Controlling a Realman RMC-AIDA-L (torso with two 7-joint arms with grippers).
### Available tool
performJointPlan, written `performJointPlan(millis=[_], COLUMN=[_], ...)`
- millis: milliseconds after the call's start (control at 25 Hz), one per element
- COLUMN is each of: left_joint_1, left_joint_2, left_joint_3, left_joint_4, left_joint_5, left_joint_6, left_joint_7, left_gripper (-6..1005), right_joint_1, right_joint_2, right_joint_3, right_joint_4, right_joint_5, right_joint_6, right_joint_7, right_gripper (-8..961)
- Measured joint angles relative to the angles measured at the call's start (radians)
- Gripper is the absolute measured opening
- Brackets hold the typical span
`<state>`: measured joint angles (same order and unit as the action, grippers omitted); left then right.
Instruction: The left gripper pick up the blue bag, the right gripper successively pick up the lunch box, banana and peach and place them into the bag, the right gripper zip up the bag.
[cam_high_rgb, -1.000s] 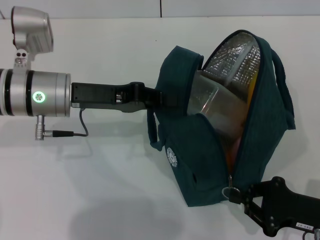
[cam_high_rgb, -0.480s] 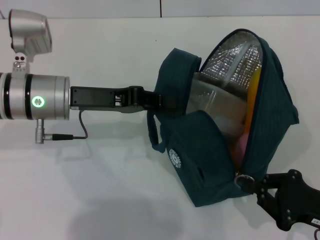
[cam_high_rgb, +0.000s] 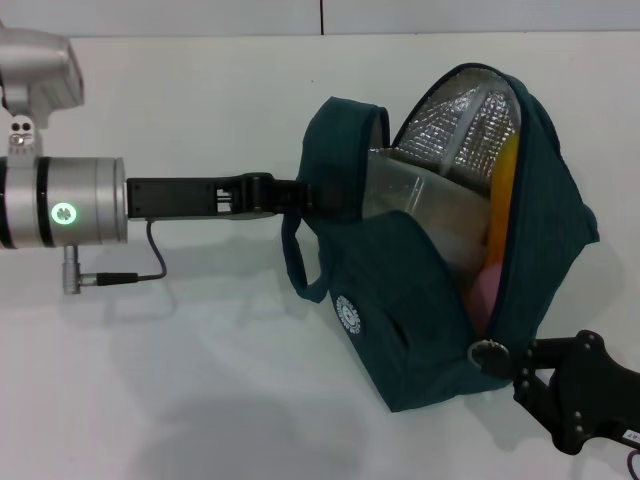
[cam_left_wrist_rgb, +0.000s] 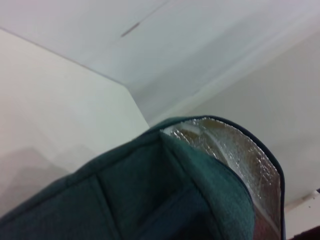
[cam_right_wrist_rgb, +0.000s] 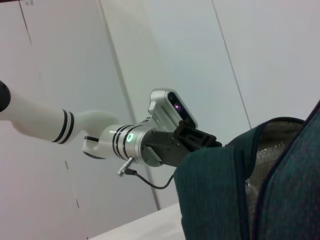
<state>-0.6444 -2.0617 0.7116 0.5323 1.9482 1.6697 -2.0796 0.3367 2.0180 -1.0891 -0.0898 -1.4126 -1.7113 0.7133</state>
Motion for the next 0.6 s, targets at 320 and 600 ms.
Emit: performJointPlan(millis=[320,600], left_joint_1=[0.057,0.106], left_joint_2=[-0.004,-0.003], left_joint_3=[-0.001,0.001], left_joint_4=[0.005,0.038], left_joint_5=[-0.118,-0.168], left_joint_6=[0.003,0.039], left_joint_7=[0.142,0.256], left_gripper=[222,610], right_joint_1=[-0.007,-0.01], right_joint_2=[-0.001,-0.001], right_joint_3=[0.0,0.004], right_joint_4=[-0.002,-0.002], right_joint_5=[0.004,0.027], right_joint_6=[-0.004,-0.018], right_joint_7=[-0.005,-0.012], right_gripper=[8,8])
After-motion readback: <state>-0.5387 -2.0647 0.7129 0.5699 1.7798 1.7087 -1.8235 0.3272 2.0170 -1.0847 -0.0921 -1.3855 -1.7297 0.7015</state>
